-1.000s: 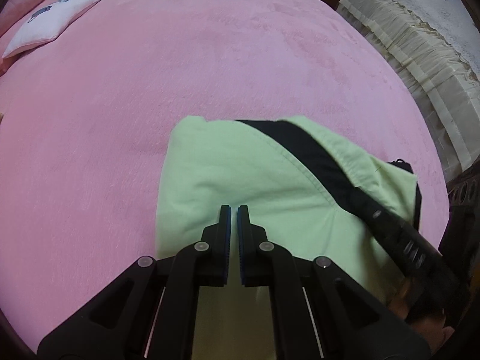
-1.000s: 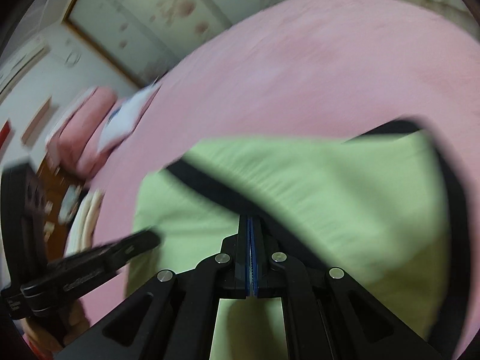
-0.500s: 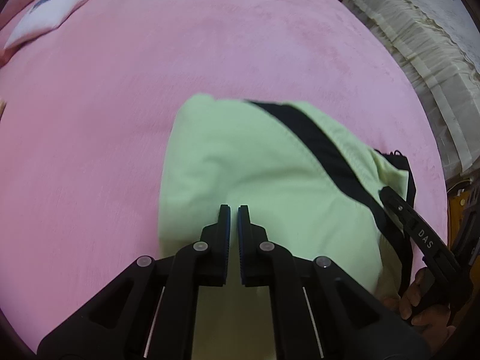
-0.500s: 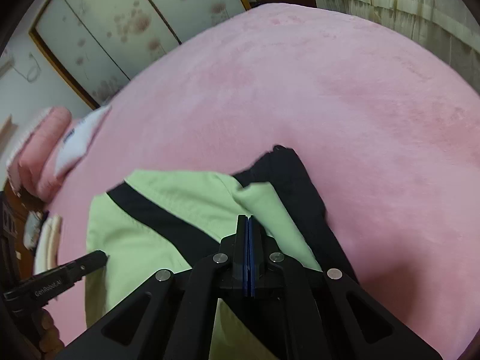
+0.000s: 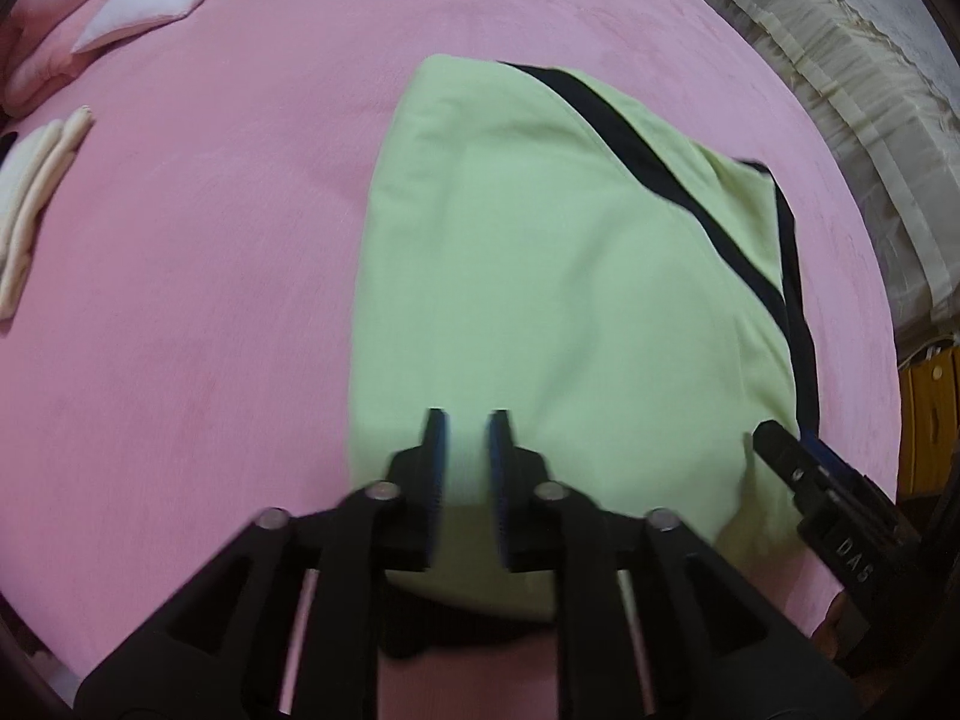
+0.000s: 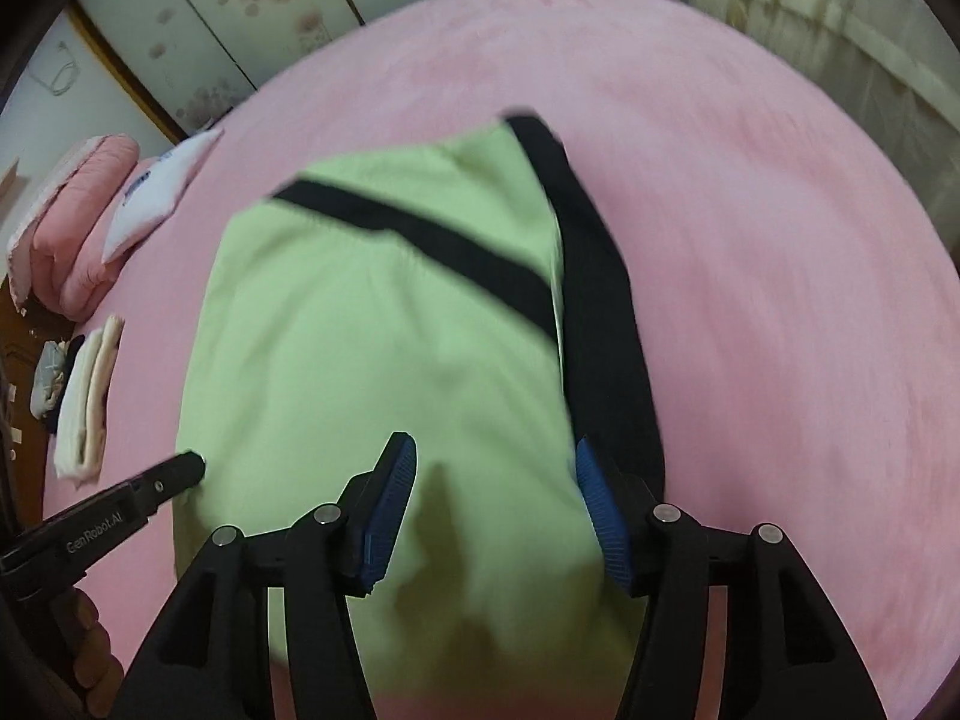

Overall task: Fold large clothes
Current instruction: 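Open both tools and withdraw them from the folded green bundle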

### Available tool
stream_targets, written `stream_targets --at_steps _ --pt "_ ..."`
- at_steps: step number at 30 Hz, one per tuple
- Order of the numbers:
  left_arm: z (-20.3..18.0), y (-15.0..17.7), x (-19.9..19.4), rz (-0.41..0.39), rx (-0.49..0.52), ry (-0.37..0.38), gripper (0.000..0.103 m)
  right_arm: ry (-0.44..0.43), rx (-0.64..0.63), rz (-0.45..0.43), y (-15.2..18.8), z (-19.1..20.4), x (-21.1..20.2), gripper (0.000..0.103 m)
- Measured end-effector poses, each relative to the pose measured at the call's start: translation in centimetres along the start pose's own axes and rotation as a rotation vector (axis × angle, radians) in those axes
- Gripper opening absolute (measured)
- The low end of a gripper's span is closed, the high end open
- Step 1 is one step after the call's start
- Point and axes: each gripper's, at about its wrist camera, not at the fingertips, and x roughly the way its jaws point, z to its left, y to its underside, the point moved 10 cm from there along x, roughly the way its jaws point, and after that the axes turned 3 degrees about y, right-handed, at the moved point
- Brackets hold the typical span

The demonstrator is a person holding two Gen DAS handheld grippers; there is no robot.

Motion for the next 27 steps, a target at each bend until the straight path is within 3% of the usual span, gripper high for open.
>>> stream_targets --at_steps 2,3,12,19,22,25,27 --pt "-0.2 1.7 -0.7 0.026 0.009 -0.001 0.044 0.011 -0.009 -0.005 1.6 0.0 -1.0 0.057" --pt "0.0 2.6 -1.1 0.044 0.003 -0.003 0.047 0.02 -0.016 -0.001 2.3 0.0 -1.5 0.057" --pt "-1.0 9.1 -6.0 0.114 0.01 -0.033 0.047 -0.028 -0.039 0.047 5.9 0.2 -5.6 0.057" --pt "-1.9 9.8 -9.2 0.131 -0.008 -0.044 0.048 0.067 -0.168 0.107 6.9 0.7 -8.8 0.058" --pt "-1.9 9.1 -10.2 0.133 -0.015 -0.061 0.05 0.092 -0.187 0.116 6.8 0.9 -10.6 0.068" --pt "-1.7 8.3 -10.8 0.147 -0.026 -0.074 0.064 0.114 -0.185 0.103 6.4 1.2 -12.4 0.084" --pt "-1.8 8.0 -11.2 0.15 -0.035 -0.065 0.065 0.114 -0.175 0.104 6.2 1.4 -13.3 0.089"
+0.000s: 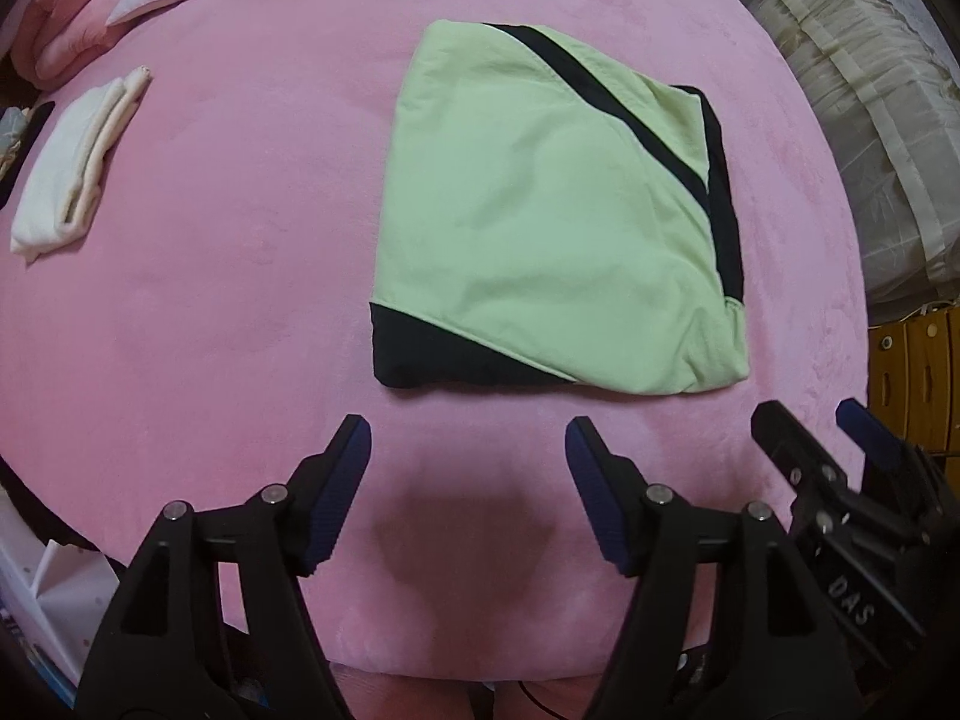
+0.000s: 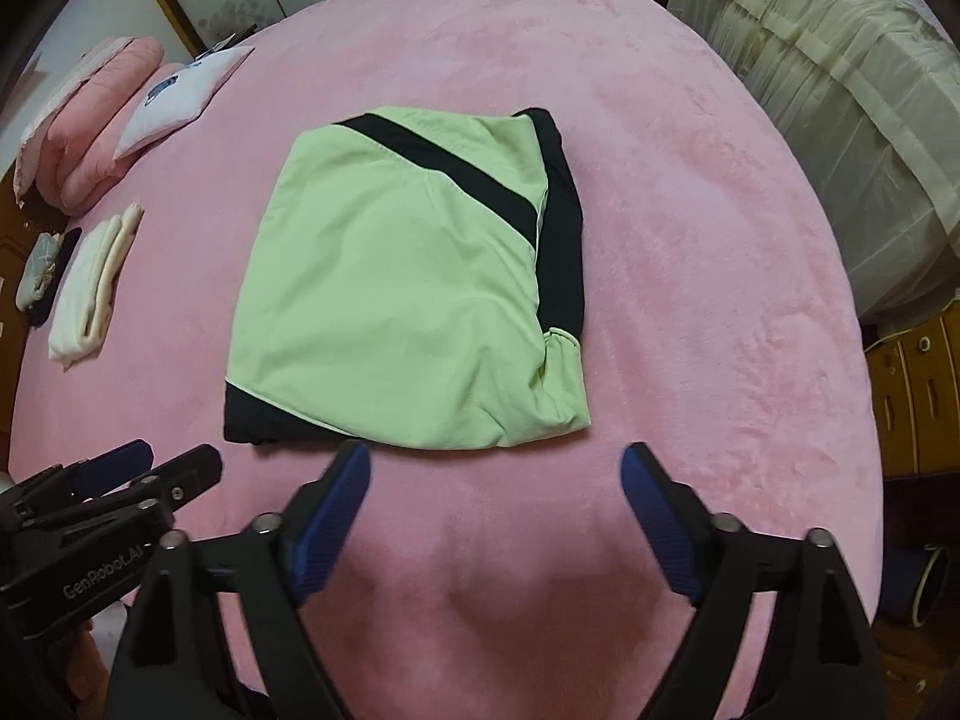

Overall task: Fold large clothes
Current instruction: 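Open both tools and withdraw them from the folded green bundle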

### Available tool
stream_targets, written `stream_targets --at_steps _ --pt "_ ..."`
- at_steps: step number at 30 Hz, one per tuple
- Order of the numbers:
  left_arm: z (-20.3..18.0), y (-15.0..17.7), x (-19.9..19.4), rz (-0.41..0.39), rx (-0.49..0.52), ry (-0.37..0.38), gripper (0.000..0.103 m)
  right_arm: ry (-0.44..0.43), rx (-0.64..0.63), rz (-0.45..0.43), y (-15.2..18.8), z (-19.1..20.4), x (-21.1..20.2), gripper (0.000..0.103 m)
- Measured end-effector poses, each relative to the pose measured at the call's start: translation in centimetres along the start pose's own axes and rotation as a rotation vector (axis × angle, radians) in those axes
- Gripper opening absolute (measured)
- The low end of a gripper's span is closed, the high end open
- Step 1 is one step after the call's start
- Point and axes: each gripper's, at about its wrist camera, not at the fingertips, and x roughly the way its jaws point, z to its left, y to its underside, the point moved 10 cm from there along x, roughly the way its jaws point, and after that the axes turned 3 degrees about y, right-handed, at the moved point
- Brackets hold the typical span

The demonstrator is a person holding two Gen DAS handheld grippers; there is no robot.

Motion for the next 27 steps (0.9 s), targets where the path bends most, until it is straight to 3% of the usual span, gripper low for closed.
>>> stream_targets --at_steps 11,17,27 --pt "0.2 -0.1 0.2 0.03 0.045 -0.086 0.081 -0.047 0.027 0.033 -0.7 0.4 -1.2 0.093" --pt "0.3 0.0 0.5 0.058 0.015 -0.044 0.081 -0.041 0.025 0.047 -1.0 -0.3 -0.9 0.099" --pt "0.4 -0.8 1.7 0.075 0.022 -0.065 0.081 -0.029 0.038 0.077 -1.2 -1.3 0.7 0.099"
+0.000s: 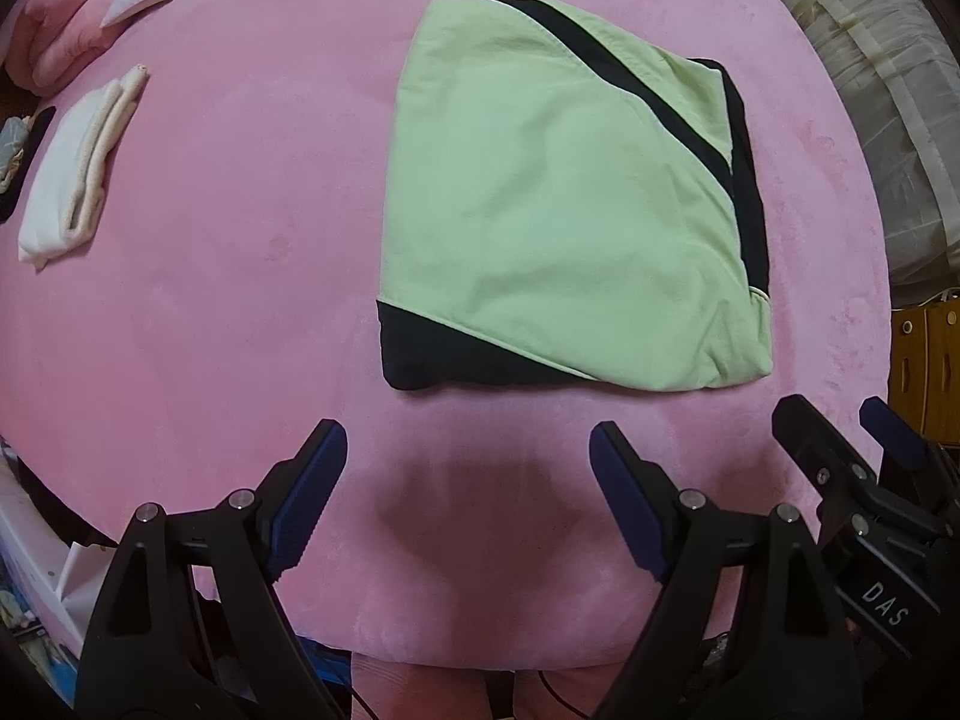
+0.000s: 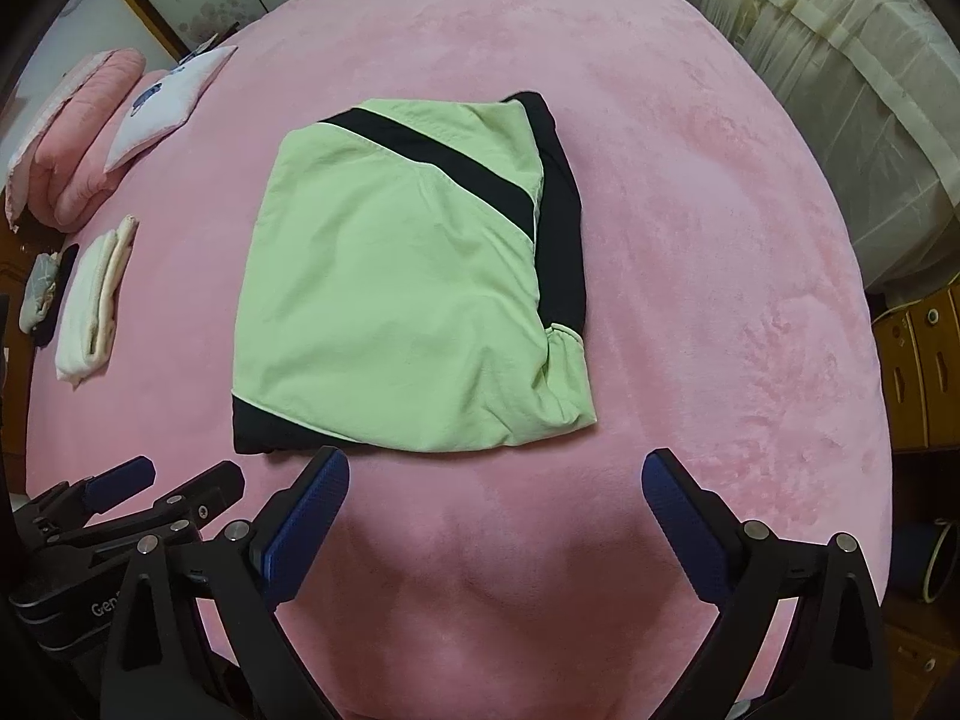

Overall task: Fold large clothes
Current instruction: 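Open both tools and withdraw them from the folded green bundle, then grasp the folded bundle edges with both tools and lift it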

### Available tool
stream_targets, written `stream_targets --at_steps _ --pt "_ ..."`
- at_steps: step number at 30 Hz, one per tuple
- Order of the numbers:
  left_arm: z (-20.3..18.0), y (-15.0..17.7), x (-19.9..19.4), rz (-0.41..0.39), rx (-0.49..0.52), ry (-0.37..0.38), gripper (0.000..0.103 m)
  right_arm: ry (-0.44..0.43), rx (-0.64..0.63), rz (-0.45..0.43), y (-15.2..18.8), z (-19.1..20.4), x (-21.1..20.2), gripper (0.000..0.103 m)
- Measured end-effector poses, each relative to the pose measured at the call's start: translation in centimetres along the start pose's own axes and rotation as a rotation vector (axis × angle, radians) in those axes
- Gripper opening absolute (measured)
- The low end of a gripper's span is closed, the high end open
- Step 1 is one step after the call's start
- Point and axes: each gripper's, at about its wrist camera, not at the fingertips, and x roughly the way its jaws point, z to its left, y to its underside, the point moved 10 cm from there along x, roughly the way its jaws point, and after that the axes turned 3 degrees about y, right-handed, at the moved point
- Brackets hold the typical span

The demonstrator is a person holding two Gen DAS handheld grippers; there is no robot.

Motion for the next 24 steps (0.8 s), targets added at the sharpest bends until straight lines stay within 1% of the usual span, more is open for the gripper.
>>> stream_targets --at_steps 6,11,14,16,17,18,19,21,24 --pt "0.9 -1.2 2.0 0.008 -0.03 -0.02 0.081 -0.008 0.02 0.029 -0.7 -0.8 2.4 0.099" --pt "2.6 -2.7 5.0 0.042 -0.07 -0.048 0.081 -0.099 0.053 0.061 -1.9 -2.0 6.0 0.099" --pt "3.8 -4.0 6.5 0.051 -0.1 -0.047 0.081 -0.144 0.084 0.064 -3.2 -3.3 8.5 0.099" --pt "4.7 -5.0 7.7 0.065 -0.125 -0.029 0.081 -0.179 0.111 0.057 -4.4 -4.5 10.3 0.099" --pt "5.1 -5.6 8.3 0.073 -0.139 -0.012 0.081 -0.212 0.128 0.055 -4.9 -5.0 11.1 0.099" --pt "5.4 -6.1 9.0 0.082 -0.155 0.023 0.081 -0.267 0.148 0.062 -5.5 -5.3 12.1 0.097" --pt "5.4 -6.7 9.6 0.089 -0.167 0.082 0.081 -0.35 0.172 0.076 -6.0 -5.4 13.2 0.095" --pt "5.4 -7.9 10.5 0.092 -0.171 0.17 0.081 -0.444 0.203 0.102 -6.7 -5.8 14.7 0.092" --pt "5.3 -9.5 11.6 0.087 -0.143 0.237 0.081 -0.546 0.195 0.124 -7.9 -5.6 16.3 0.089"
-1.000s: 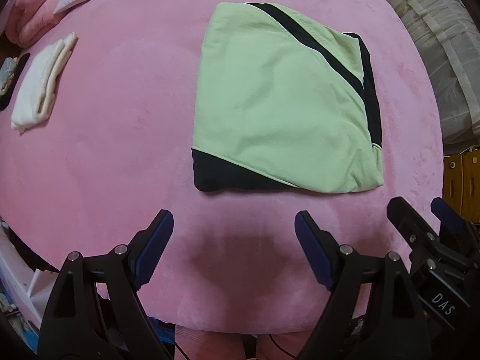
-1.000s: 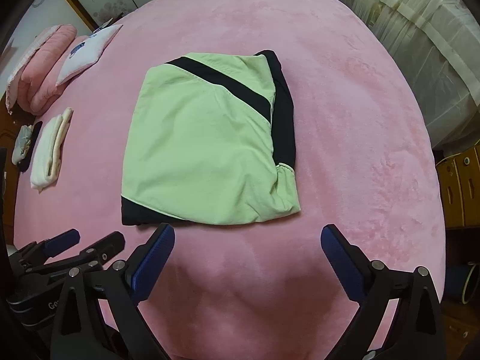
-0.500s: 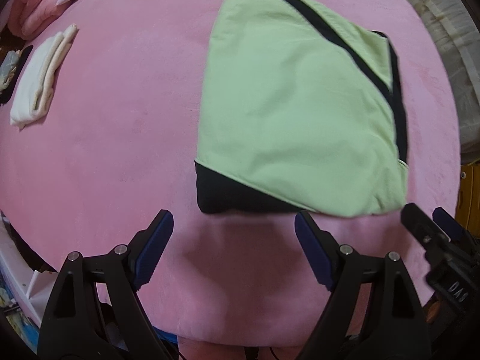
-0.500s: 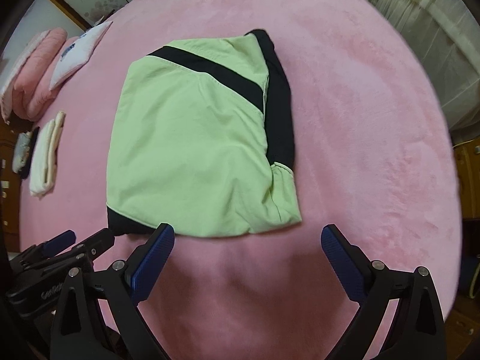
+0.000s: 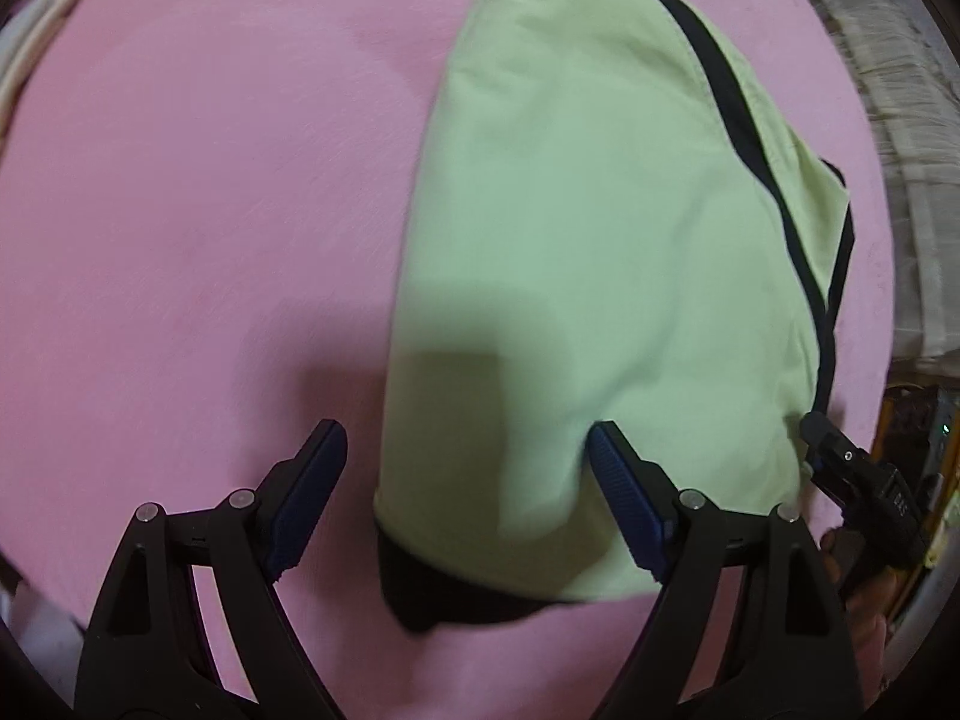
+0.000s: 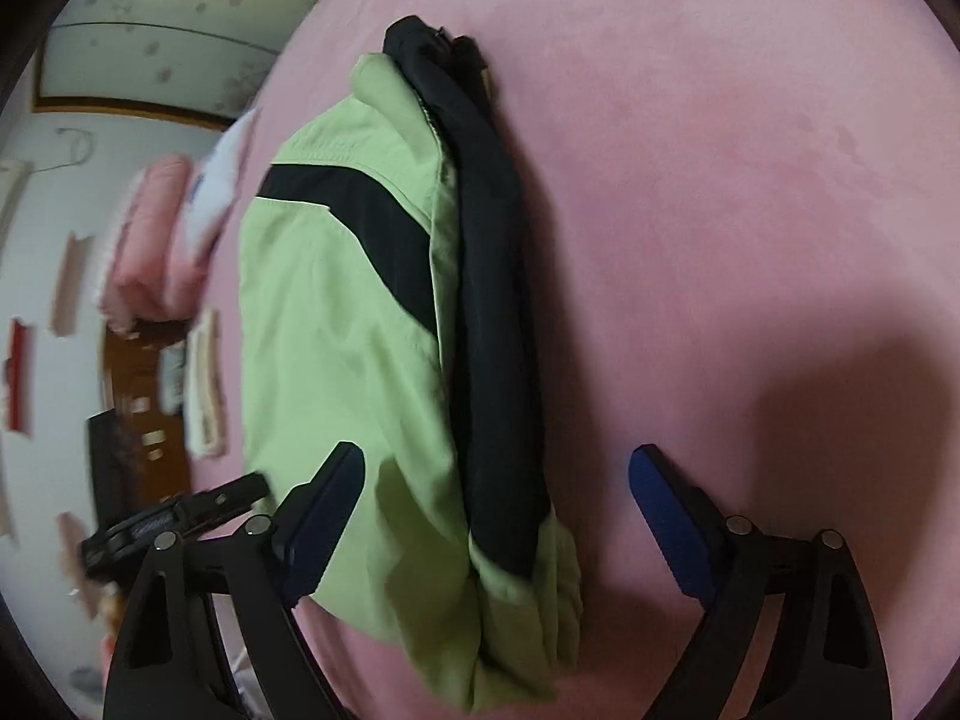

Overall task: Fold large clothes
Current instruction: 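Grasp the folded bundle edges with both tools and lift it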

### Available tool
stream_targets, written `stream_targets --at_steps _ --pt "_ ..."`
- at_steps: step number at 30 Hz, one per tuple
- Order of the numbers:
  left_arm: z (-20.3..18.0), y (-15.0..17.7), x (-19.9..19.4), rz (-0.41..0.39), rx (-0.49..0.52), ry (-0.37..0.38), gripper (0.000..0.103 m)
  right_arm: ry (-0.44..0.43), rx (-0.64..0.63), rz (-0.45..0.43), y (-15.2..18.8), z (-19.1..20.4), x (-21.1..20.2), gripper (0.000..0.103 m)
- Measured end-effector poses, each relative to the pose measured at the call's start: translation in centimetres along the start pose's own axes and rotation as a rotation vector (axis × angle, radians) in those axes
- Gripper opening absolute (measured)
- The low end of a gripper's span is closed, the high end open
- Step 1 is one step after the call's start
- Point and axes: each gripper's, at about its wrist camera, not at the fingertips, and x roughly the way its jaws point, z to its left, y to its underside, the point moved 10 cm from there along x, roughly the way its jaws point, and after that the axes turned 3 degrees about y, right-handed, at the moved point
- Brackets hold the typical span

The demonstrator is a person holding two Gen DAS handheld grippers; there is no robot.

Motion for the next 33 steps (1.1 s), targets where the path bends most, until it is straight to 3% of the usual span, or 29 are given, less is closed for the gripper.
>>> stream_targets --at_steps 1,4,8,13,15,18,20,22,26,33 --pt "-0.2 -0.4 0.3 0.001 0.011 0.023 0.081 -0.032 -0.019 0.011 -0.5 0.2 0.4 0.088" --pt "-1.0 -2.0 1.1 -0.007 0.052 0.075 0.08 -0.075 -0.067 0.04 -2.0 0.8 1.5 0.072" --pt "-1.5 -4.0 1.8 -0.03 0.091 0.052 0.08 -0.165 -0.041 0.072 -4.1 1.4 3.3 0.048" --pt "-1.2 -5.9 2.1 -0.061 0.056 0.057 0.074 -0.233 0.045 0.107 -5.7 1.5 4.6 0.036" --pt "-1.0 -6.1 2.1 -0.066 0.036 0.049 0.07 -0.245 0.04 0.096 -6.0 1.9 4.7 0.023" --pt "-1.3 -6.0 1.4 -0.093 0.055 0.027 0.058 -0.242 0.028 0.082 -5.9 2.6 4.6 0.017" --pt "-1.7 -5.7 0.6 -0.125 0.078 0.013 0.04 -0.233 -0.004 0.058 -5.9 3.2 3.9 0.015" --pt "-1.9 -5.5 -0.3 -0.156 0.097 -0.002 0.032 -0.234 -0.031 0.04 -5.8 4.2 3.2 0.013" --pt "-2.5 -4.7 -2.3 -0.198 0.13 -0.027 0.022 -0.18 -0.101 0.012 -5.7 6.4 2.2 0.012" --pt "-1.8 -1.0 -6.5 -0.279 0.062 -0.001 0.017 -0.119 -0.154 -0.033 -4.6 11.0 0.7 0.011"
